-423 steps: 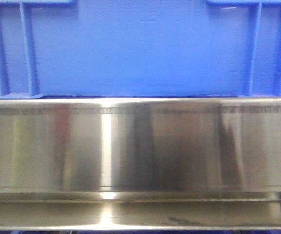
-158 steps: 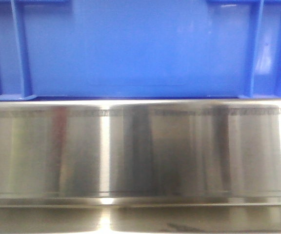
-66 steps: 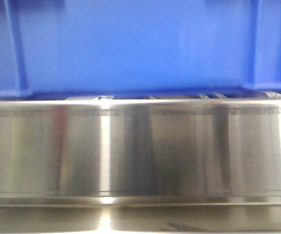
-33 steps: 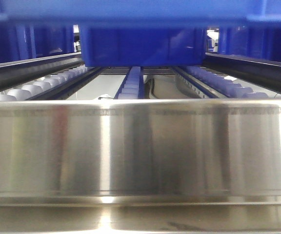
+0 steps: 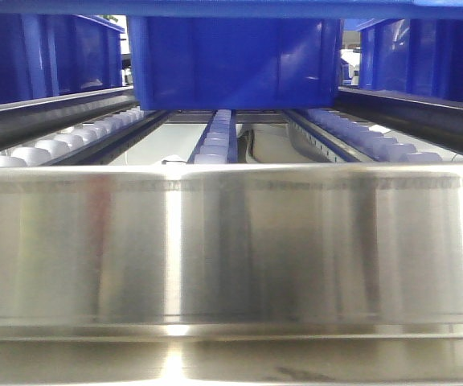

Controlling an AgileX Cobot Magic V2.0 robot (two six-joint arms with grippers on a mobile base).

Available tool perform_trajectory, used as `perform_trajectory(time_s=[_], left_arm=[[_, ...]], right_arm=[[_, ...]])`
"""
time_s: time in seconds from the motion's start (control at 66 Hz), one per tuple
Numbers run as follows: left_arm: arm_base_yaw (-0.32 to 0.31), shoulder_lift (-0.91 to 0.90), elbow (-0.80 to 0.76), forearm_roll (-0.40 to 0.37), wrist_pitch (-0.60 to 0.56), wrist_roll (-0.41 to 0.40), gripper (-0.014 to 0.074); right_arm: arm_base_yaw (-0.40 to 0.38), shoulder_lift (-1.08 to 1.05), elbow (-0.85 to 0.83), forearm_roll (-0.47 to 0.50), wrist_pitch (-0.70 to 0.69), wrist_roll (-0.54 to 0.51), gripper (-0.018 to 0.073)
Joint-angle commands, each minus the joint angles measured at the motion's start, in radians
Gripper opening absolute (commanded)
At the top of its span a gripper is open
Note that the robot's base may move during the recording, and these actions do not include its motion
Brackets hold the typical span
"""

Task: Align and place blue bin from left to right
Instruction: 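Lift and pull the blue bin off the rollers toward the robot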

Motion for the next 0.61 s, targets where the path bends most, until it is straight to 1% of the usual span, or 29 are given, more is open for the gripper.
perform_trajectory(time_s=[0.0, 0.182, 0.591], left_arm=[[-0.011, -0.031, -0.023, -0.027, -0.061, 0.016, -0.0111], [-0.011, -0.031, -0.023, -0.027, -0.061, 0.016, -0.0111], [-0.011, -0.031, -0.023, -0.027, -0.061, 0.016, -0.0111]], right_arm=[[-0.006, -0.013, -0.01, -0.039, -0.089, 0.001, -0.0069], [-0.006, -0.013, -0.01, -0.039, -0.11, 0.001, -0.0069], [-0.006, -0.013, -0.01, -0.039, -0.113, 0.001, -0.0069]])
